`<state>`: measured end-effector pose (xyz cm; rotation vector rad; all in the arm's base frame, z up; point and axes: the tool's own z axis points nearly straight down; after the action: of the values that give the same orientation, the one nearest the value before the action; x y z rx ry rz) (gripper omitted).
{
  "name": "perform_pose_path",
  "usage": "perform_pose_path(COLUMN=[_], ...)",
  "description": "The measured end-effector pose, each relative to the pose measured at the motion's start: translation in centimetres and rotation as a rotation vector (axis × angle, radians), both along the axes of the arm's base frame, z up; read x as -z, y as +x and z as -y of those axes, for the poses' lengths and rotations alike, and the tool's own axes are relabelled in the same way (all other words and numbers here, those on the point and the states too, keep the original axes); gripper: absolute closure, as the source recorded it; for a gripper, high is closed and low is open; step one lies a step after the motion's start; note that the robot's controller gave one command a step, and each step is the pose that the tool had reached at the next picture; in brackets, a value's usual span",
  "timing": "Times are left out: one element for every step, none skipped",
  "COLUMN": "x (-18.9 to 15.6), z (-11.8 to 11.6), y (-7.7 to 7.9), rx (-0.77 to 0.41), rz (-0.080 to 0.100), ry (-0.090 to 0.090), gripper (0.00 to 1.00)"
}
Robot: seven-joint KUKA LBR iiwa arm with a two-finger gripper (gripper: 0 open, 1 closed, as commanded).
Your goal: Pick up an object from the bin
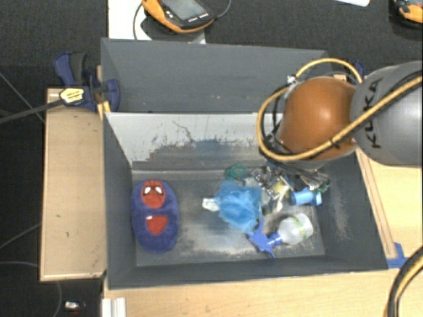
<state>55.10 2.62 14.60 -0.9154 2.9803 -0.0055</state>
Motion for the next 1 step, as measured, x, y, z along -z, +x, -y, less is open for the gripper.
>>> perform_pose_path(x=[-0.02], z=[-0.36], y=[-0.33], rx=[-0.033], rz=[-0.001], ry=[-0.001], gripper=[1.00])
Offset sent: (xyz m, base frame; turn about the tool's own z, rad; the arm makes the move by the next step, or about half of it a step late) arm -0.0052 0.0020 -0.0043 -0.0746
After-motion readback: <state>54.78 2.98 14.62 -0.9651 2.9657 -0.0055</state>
